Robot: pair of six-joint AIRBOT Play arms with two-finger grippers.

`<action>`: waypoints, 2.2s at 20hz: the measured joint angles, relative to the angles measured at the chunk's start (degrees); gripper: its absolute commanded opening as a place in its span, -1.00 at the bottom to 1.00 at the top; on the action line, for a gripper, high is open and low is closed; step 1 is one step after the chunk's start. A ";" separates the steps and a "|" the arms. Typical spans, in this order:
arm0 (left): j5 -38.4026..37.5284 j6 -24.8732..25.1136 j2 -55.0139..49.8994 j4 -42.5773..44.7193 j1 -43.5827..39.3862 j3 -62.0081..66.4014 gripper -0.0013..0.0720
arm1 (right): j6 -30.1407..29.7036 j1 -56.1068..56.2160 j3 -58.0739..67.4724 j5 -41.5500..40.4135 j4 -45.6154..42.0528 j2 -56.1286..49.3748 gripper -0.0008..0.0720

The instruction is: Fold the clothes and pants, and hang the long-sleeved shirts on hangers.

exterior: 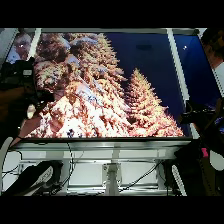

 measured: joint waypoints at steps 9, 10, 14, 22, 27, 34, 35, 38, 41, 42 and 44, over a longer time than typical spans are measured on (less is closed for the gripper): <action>4.28 0.00 5.07 -3.30 -28.37 0.63 -0.92 | 0.00 0.00 0.00 -0.02 0.02 0.02 -0.93; 6.43 0.00 4.98 -4.90 -31.54 0.66 -0.93 | 0.00 0.00 0.00 -0.02 0.00 0.00 -0.93; 17.33 0.00 2.43 -13.03 -43.89 0.68 -0.93 | 0.00 0.00 0.00 0.00 0.00 0.00 -0.93; 29.38 -0.04 -6.10 -25.11 -64.98 0.68 -0.92 | 0.00 0.00 0.00 0.00 0.00 0.00 -0.93; 30.64 -0.02 -7.67 -26.56 -69.75 0.70 0.46 | 0.00 0.00 0.00 -0.02 0.00 0.00 -0.93; 29.14 0.02 -7.43 -26.82 -66.84 0.70 0.49 | 0.00 0.00 0.02 0.04 2.29 0.00 -0.93; 27.89 0.02 -6.97 -26.95 -65.57 0.70 0.49 | 0.00 0.00 0.02 0.39 4.20 0.02 -0.93; 21.64 0.02 -4.87 -26.91 -60.57 0.70 0.49 | 0.02 0.00 0.04 1.75 11.06 0.02 -0.93; 14.32 0.09 -2.03 -26.75 -54.38 0.70 0.49 | 0.02 0.00 0.04 4.87 15.41 0.02 -0.93; 12.02 0.24 -1.01 -26.64 -52.11 0.68 0.49 | 0.02 0.00 0.04 6.62 16.00 0.00 -0.93; 8.68 0.55 0.94 -25.42 -47.98 0.68 0.49 | 0.02 0.00 0.02 12.09 15.30 -0.09 -0.76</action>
